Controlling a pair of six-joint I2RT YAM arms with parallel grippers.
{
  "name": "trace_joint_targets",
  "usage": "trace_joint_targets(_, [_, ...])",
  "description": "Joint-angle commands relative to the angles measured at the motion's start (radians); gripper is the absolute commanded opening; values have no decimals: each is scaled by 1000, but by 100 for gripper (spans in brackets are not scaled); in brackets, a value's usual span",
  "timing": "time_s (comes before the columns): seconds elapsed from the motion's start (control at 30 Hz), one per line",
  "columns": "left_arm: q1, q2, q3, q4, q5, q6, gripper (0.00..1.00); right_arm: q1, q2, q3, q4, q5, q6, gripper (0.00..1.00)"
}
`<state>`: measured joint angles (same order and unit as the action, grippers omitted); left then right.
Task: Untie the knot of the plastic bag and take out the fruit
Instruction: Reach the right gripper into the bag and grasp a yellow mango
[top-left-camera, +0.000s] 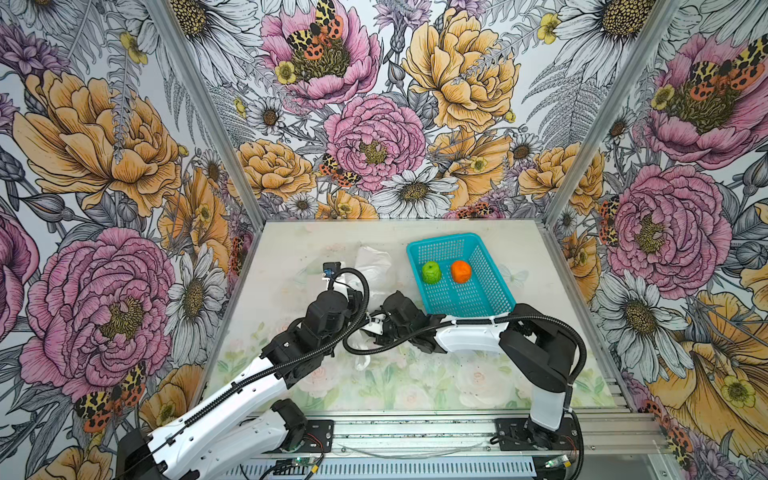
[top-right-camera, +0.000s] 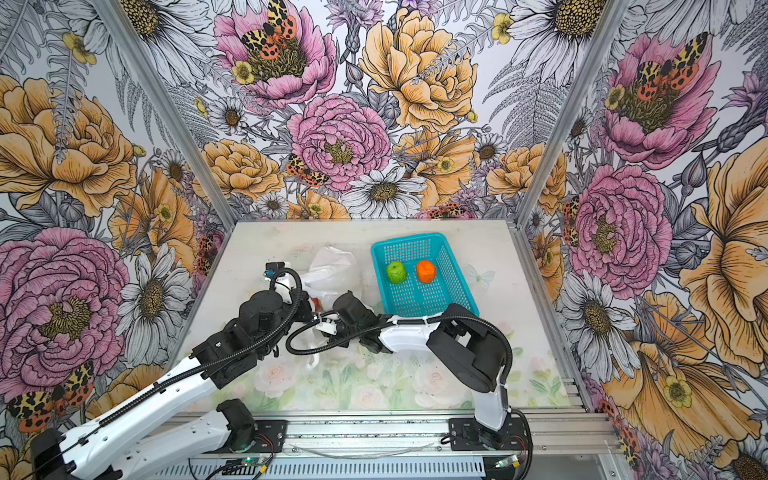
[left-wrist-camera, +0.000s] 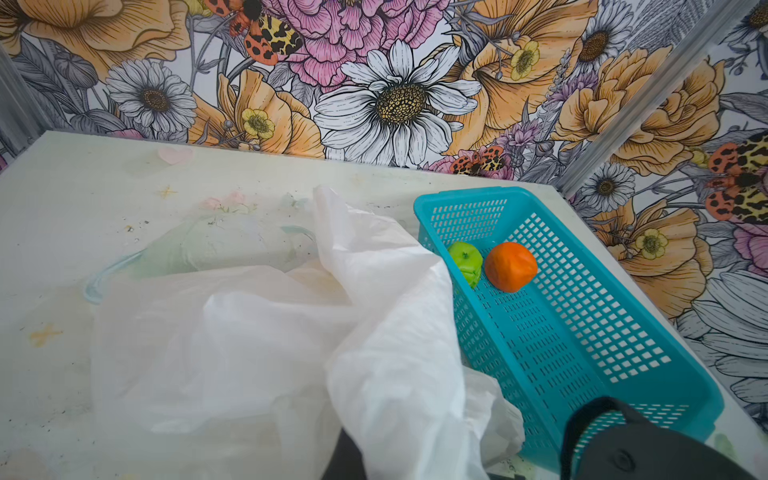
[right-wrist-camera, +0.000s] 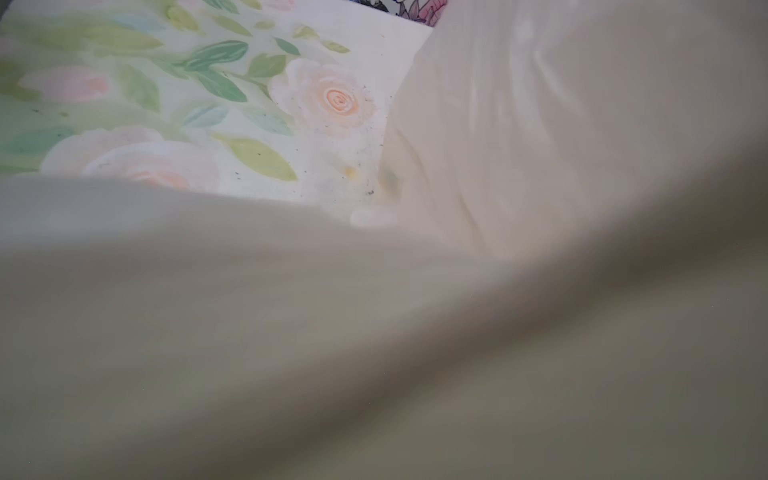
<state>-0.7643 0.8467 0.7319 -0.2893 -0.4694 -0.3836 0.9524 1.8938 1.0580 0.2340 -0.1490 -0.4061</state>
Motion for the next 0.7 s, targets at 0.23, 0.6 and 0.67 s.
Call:
trace_joint_targets(0.23, [-30,-88,-25,47,8,38,0,-93,57,25,110,218,35,48])
trace_joint_targets(0.6, [-33,-44,-13,50,28,39,0,-111,142,177,-130,244,50,59])
trace_joint_targets(0.67, [-33,-47,-14,50,26,40,0,-112,176,233,-207,230,52,61])
